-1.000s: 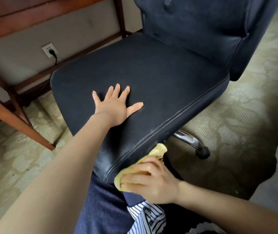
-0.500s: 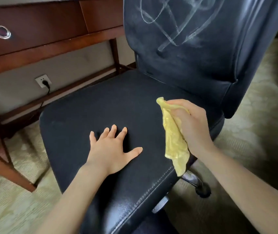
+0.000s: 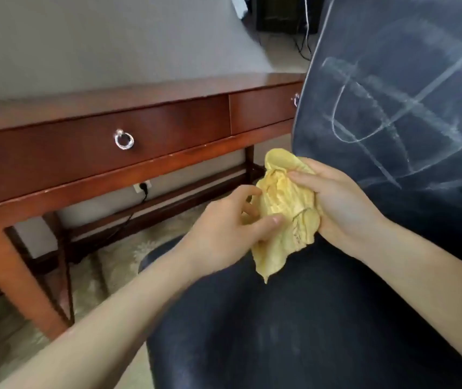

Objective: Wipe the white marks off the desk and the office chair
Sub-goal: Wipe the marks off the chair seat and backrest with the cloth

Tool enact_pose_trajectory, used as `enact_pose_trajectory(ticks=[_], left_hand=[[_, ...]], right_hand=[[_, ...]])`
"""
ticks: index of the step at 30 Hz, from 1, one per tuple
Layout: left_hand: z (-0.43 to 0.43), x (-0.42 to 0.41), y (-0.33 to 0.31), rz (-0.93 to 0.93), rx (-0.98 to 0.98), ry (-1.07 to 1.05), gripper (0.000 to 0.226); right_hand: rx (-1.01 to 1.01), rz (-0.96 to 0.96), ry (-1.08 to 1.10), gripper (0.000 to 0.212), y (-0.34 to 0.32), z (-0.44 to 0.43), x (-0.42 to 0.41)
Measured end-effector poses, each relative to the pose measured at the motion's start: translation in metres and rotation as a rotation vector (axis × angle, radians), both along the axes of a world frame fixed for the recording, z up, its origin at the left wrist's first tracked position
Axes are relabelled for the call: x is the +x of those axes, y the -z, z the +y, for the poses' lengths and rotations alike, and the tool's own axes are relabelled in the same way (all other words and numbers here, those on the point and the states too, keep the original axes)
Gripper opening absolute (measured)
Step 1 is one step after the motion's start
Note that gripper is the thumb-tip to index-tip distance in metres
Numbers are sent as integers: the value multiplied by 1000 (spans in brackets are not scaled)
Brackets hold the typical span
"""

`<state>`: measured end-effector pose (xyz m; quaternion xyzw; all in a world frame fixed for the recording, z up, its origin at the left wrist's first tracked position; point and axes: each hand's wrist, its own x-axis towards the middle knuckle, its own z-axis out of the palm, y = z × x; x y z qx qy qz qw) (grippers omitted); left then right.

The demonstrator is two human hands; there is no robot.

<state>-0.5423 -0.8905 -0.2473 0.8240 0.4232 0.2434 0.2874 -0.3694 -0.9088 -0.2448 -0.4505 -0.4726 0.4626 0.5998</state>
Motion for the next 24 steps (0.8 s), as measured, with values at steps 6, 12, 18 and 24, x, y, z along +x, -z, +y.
enact_pose_trajectory(ticks=[6,12,18,24], left_hand=[[56,-12,-169,164,31,10,47],[80,-15,-266,-141,-229,114,32],[91,-37,-343,-207,-333,101,20],[95,-56,-408,-216,-479,225,16]], right_hand=[[-112,124,-152,26,-139,40,-6],[-50,84,-142,26,-251,58,-14],[-154,172,-198,25,-334,58,-19],[-293,253,-206,29,-393,51,-40]])
